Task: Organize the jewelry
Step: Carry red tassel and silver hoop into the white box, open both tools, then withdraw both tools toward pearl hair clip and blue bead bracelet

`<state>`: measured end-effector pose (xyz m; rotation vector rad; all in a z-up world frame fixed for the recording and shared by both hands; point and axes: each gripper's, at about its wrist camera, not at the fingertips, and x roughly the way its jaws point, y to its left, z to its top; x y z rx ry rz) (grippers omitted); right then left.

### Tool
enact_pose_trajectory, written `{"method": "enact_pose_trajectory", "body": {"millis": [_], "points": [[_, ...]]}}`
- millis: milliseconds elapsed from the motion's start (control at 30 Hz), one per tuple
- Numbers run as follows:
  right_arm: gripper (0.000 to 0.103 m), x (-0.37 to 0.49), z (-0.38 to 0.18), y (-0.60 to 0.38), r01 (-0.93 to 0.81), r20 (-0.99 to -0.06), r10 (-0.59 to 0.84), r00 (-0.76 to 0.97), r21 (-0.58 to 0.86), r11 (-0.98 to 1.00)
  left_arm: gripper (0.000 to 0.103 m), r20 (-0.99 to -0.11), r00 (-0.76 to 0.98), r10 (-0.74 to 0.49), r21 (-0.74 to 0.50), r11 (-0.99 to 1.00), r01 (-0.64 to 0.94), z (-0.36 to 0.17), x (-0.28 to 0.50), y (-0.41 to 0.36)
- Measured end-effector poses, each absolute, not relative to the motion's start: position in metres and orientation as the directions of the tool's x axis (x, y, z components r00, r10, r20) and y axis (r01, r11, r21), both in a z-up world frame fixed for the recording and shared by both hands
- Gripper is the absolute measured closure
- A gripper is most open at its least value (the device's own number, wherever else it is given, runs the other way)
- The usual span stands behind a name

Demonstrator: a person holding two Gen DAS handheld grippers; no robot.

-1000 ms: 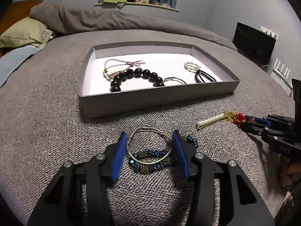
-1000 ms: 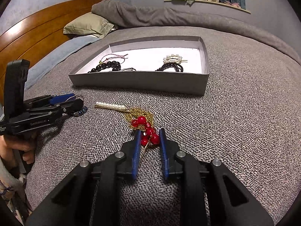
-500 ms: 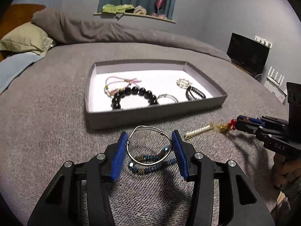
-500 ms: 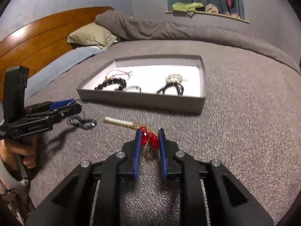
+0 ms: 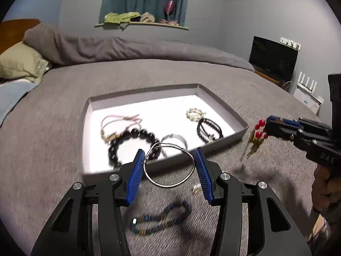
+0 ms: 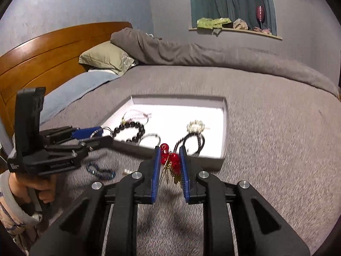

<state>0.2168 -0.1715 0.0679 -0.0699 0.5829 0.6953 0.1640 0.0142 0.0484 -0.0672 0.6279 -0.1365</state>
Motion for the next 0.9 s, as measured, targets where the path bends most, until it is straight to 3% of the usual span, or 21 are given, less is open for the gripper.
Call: {"method": "enact_pose_trajectory", "body": {"millis": [433, 900], "points": [[0.086, 0.268, 0.092, -0.154, -0.618, -0.528, 0.570, 0.630, 0.103, 0.779, 0.053, -0.607, 0.779, -0.161, -0.095, 0.987, 0.130, 0.057, 0.228, 0.002], [0.085, 0.310, 0.031, -0.152, -0.555, -0.636, 0.500, 0.588, 0.133, 0.821, 0.053, -0.677, 0.713, -0.184, -0.126, 0.983, 0.133, 0.025, 0.251, -0.010]]}}
